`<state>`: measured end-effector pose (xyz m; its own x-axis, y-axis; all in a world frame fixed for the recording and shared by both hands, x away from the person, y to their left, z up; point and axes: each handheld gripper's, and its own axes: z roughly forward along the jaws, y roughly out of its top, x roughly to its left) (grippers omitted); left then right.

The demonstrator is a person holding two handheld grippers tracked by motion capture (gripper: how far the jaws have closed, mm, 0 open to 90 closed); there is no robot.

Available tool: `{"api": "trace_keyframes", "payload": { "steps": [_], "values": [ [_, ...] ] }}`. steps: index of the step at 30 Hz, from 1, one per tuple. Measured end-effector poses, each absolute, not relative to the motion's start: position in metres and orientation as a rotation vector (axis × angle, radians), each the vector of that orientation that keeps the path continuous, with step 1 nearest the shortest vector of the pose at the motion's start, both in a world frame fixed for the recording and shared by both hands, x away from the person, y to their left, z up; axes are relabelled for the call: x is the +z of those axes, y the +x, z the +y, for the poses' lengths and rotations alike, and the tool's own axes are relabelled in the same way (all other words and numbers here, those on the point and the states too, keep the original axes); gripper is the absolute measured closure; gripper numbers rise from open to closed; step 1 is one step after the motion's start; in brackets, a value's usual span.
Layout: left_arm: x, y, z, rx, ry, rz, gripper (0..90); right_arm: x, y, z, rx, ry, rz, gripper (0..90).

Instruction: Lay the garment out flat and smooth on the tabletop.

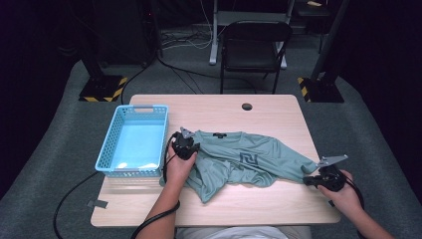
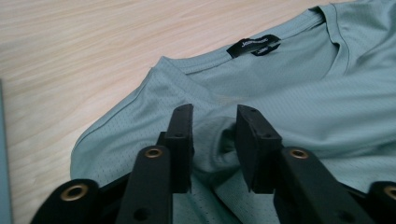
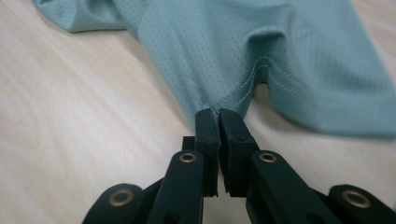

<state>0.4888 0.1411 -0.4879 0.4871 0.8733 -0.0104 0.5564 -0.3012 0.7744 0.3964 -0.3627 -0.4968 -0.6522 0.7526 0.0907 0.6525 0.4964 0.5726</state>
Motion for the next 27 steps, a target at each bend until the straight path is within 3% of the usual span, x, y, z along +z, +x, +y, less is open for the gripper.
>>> {"api": "trace_keyframes", "payload": {
  "steps": [9, 12, 18, 27],
  "values": [
    [-0.49, 0.501, 0.125, 0.503, 1.999, 1.146, 59.2, -0.493, 0.363, -0.401, 0.888, 1.353, 2.488, 85.1],
    [-0.494, 0.505, 0.122, 0.471, 2.027, 1.142, 58.1, -0.491, 0.362, -0.407, 0.941, 1.384, 2.404, 72.4],
    [-0.509, 0.508, 0.119, 0.421, 2.078, 1.147, 56.9, -0.485, 0.38, -0.391, 0.956, 1.353, 2.309, 57.9],
    [-0.516, 0.499, 0.125, 0.421, 2.045, 1.179, 57.8, -0.506, 0.42, -0.365, 0.857, 1.317, 2.33, 51.2]
  ]
}}
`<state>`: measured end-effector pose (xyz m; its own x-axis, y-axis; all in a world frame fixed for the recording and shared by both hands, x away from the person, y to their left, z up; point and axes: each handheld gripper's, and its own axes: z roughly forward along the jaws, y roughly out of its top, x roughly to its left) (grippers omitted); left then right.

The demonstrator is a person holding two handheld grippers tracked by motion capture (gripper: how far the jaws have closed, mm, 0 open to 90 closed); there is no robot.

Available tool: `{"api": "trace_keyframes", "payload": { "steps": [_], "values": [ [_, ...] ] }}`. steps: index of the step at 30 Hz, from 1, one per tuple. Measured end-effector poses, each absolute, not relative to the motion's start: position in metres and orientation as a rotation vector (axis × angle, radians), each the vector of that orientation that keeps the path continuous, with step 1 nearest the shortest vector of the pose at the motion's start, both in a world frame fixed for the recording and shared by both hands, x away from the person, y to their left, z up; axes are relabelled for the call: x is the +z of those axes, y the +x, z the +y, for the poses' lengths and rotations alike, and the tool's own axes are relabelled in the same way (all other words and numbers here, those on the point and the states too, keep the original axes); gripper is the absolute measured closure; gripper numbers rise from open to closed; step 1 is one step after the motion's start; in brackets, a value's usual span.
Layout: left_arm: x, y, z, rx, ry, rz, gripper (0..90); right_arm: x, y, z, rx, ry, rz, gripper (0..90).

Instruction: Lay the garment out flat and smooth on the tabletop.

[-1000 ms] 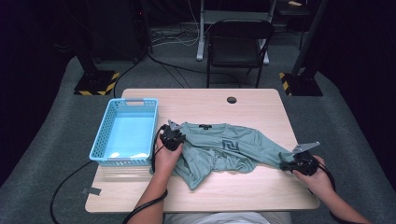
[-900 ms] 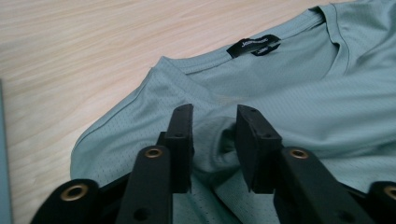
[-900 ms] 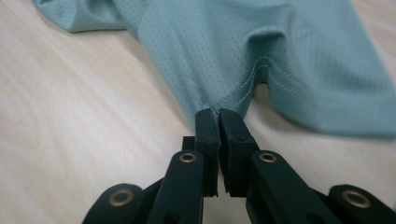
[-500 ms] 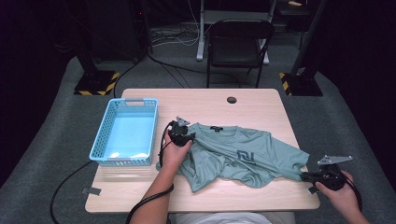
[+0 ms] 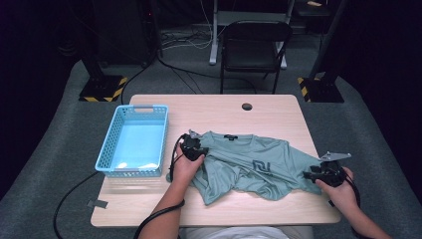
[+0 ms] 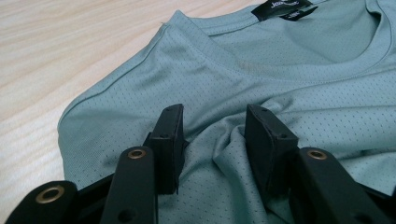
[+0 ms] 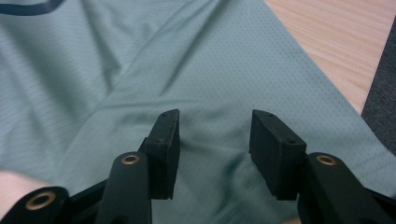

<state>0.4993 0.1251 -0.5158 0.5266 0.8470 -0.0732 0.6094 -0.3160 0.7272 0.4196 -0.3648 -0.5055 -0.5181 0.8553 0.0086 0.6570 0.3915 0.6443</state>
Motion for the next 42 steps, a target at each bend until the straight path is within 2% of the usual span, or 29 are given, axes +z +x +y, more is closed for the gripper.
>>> {"api": "trace_keyframes", "payload": {
  "steps": [2, 7, 11, 14, 15, 16, 17, 19, 24, 28, 30, 32, 36, 37, 42],
  "values": [
    [-0.515, 0.494, 0.123, 0.436, 2.069, 1.166, 59.9, -0.506, 0.426, -0.367, 0.877, 1.331, 2.319, 51.7],
    [-0.512, 0.478, 0.115, 0.393, 2.125, 1.133, 71.2, -0.508, 0.445, -0.375, 0.887, 1.339, 2.291, 53.1],
    [-0.509, 0.472, 0.113, 0.366, 2.146, 1.126, 72.3, -0.507, 0.461, -0.379, 0.887, 1.363, 2.278, 52.5],
    [-0.502, 0.468, 0.117, 0.388, 2.111, 1.13, 63.7, -0.498, 0.468, -0.376, 0.961, 1.388, 2.233, 49.4],
    [-0.495, 0.467, 0.126, 0.426, 2.044, 1.158, 59.4, -0.494, 0.468, -0.374, 1.004, 1.395, 2.221, 48.3],
    [-0.495, 0.467, 0.126, 0.426, 2.044, 1.158, 56.0, -0.494, 0.468, -0.374, 1.004, 1.395, 2.221, 48.3],
    [-0.491, 0.467, 0.132, 0.433, 1.995, 1.174, 56.0, -0.491, 0.468, -0.371, 1.036, 1.389, 2.21, 47.5],
    [-0.487, 0.468, 0.145, 0.431, 1.911, 1.211, 49.4, -0.495, 0.464, -0.357, 1.079, 1.35, 2.196, 46.9],
    [-0.491, 0.473, 0.155, 0.426, 1.863, 1.272, 50.1, -0.506, 0.46, -0.344, 0.992, 1.281, 2.288, 46.7],
    [-0.498, 0.48, 0.156, 0.437, 1.917, 1.32, 50.9, -0.513, 0.46, -0.343, 0.976, 1.279, 2.299, 45.7],
    [-0.504, 0.483, 0.156, 0.402, 1.949, 1.349, 51.0, -0.513, 0.459, -0.343, 0.983, 1.282, 2.292, 45.3],
    [-0.509, 0.483, 0.155, 0.369, 1.981, 1.357, 55.2, -0.514, 0.457, -0.343, 0.986, 1.268, 2.286, 45.2],
    [-0.502, 0.484, 0.153, 0.366, 1.992, 1.325, 78.5, -0.515, 0.456, -0.343, 0.99, 1.271, 2.274, 44.9],
    [-0.498, 0.485, 0.151, 0.37, 1.99, 1.31, 82.0, -0.515, 0.456, -0.343, 0.992, 1.271, 2.271, 44.9],
    [-0.461, 0.49, 0.127, 0.402, 1.963, 1.183, 83.4, -0.516, 0.455, -0.343, 1.002, 1.268, 2.265, 44.9]
  ]
}}
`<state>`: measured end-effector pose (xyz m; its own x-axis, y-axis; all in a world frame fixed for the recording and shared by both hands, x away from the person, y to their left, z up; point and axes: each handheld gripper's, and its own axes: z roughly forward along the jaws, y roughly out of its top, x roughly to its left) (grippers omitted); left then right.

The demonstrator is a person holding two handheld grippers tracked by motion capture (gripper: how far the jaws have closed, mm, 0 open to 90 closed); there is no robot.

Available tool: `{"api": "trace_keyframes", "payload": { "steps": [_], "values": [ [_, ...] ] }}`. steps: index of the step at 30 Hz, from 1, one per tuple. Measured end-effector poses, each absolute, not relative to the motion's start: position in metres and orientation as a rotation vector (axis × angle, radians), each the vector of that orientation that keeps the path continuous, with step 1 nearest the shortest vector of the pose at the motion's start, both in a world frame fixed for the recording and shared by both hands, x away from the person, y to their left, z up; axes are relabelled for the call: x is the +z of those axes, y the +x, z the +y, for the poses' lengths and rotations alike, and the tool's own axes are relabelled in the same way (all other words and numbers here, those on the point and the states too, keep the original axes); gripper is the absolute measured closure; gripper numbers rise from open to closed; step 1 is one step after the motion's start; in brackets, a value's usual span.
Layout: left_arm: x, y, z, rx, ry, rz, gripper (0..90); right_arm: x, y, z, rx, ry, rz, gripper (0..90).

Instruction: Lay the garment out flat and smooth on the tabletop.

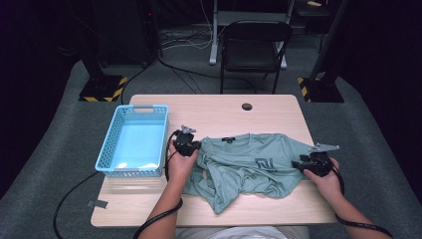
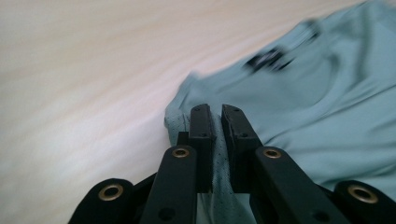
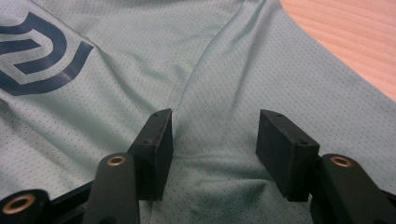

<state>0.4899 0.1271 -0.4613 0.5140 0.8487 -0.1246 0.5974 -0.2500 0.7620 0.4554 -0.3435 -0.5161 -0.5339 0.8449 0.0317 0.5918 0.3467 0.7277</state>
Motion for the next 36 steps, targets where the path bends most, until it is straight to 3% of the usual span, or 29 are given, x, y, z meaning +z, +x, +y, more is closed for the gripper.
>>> {"api": "trace_keyframes", "payload": {
  "steps": [7, 10, 12, 26, 36],
  "values": [
    [-0.394, 0.485, 0.035, 0.375, 1.989, 0.826, 82.9, -0.516, 0.455, -0.344, 1.007, 1.269, 2.263, 45.3],
    [-0.381, 0.475, 0.0, 0.353, 2.009, 0.69, 68.2, -0.517, 0.455, -0.345, 1.014, 1.267, 2.261, 45.5],
    [-0.38, 0.471, -0.008, 0.366, 2.018, 0.66, 65.7, -0.517, 0.455, -0.345, 1.016, 1.267, 2.26, 45.6],
    [-0.474, 0.519, 0.045, 0.386, 2.164, 1.017, 58.4, -0.517, 0.454, -0.344, 1.014, 1.268, 2.255, 45.6],
    [-0.506, 0.526, 0.05, 0.347, 2.214, 1.069, 63.5, -0.517, 0.454, -0.345, 1.016, 1.264, 2.253, 45.6]
  ]
}}
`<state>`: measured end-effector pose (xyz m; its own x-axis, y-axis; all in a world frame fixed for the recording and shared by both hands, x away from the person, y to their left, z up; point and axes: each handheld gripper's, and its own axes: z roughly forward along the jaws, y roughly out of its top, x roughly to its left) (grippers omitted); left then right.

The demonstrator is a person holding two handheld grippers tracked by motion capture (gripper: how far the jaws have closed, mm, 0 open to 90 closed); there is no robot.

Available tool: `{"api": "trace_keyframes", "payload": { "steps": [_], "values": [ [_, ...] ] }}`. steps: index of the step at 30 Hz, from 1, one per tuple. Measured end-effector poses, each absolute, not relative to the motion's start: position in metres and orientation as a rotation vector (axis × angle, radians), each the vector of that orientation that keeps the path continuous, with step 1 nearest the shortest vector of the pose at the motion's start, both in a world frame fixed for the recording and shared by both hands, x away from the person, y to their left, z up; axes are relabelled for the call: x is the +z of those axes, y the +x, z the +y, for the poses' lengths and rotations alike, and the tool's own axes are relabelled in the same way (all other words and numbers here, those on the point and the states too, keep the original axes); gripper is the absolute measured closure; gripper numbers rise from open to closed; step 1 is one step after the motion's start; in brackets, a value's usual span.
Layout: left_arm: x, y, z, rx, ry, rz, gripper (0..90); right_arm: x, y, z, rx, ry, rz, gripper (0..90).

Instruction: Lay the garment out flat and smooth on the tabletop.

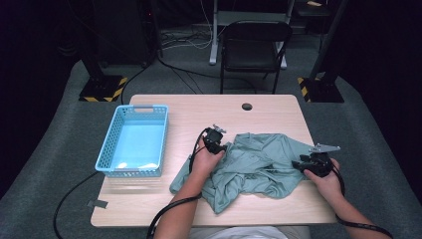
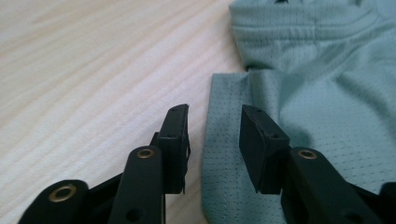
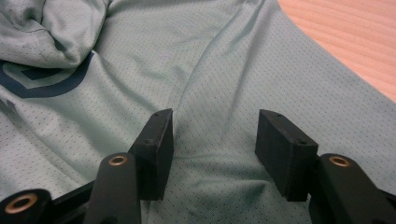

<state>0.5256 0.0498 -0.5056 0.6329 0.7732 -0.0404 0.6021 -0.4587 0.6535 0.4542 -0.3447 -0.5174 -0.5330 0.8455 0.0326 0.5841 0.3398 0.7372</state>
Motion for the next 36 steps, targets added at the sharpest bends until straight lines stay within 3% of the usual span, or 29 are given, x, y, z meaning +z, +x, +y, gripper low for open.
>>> {"api": "trace_keyframes", "payload": {
  "steps": [3, 6, 11, 23, 29, 36],
  "values": [
    [-0.507, 0.526, 0.049, 0.338, 2.211, 1.063, 69.9, -0.517, 0.454, -0.345, 1.015, 1.267, 2.254, 45.7],
    [-0.504, 0.525, 0.048, 0.369, 2.249, 1.049, 85.9, -0.517, 0.454, -0.345, 1.016, 1.264, 2.255, 45.7],
    [-0.482, 0.519, 0.069, 0.462, 2.203, 1.066, 86.8, -0.518, 0.455, -0.346, 1.023, 1.257, 2.256, 46.6],
    [-0.412, 0.485, 0.178, 0.728, 1.967, 1.238, 86.7, -0.517, 0.455, -0.345, 1.017, 1.274, 2.253, 47.6],
    [-0.38, 0.469, 0.197, 0.818, 1.87, 1.225, 86.7, -0.517, 0.456, -0.345, 1.013, 1.28, 2.25, 47.8],
    [-0.394, 0.48, 0.192, 0.863, 2.073, 1.35, 86.2, -0.517, 0.456, -0.345, 1.015, 1.279, 2.249, 47.9]
  ]
}}
